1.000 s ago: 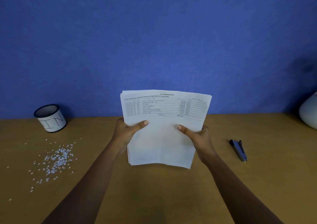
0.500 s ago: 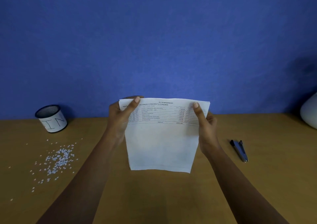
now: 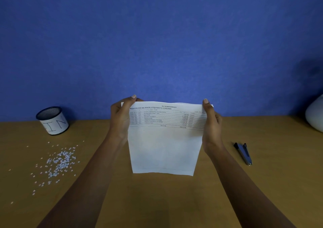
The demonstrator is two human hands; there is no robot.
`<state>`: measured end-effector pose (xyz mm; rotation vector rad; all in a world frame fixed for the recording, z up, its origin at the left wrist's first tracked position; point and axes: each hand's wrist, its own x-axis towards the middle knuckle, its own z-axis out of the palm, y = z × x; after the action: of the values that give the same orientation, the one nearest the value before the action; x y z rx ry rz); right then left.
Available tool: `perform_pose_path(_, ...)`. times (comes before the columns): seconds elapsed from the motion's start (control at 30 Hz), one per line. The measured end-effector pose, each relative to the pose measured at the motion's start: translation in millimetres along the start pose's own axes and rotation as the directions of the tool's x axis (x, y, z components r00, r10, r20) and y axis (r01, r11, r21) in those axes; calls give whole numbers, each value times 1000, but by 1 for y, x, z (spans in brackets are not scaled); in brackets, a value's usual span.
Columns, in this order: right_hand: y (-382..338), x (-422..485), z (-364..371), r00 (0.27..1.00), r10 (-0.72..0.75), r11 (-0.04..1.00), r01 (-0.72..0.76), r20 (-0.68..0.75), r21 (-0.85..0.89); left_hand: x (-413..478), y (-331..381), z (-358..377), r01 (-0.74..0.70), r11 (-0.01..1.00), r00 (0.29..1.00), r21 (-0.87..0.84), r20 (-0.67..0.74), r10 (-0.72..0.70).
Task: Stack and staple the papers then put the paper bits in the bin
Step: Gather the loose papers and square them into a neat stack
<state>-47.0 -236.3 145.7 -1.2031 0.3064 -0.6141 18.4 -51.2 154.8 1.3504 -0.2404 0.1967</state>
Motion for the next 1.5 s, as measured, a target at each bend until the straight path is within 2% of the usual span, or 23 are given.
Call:
perform_pose_path(0.4,11,7,-7,994,-44,996,51,98,-70,0,-8,-7,-69,998,993,-3,97,69)
perform_pose_path(0.53,19,8,-11,996,-49,998,52,80,-34,-2,-25,-13,-21,1000,994,23,104,19)
perform_pose_path(0.7,35,2,-19,990,-20,998,29,141,-61,-14,-48,-19,61,994,992,87,109,-71)
perform_pose_path(0.83,52,-5,-25,992,9,997,2,123,-83,-23,-61,-19,99,991,989,93,99,-109)
perform_pose_path(1.03,60,-8,-27,993,-1,993,15,117,-120,-23,-66,-18,90,993,992,76,79,-96)
perform_pose_path(1.23,57,-5,-24,988,-39,995,51,147,-80,-19,-60,-16,64,997,995,46,80,-67)
perform_pose_path(1.5,71,-11,-31,981,4,995,16,195,-101,-35,-79,-20,123,989,990,84,51,-128)
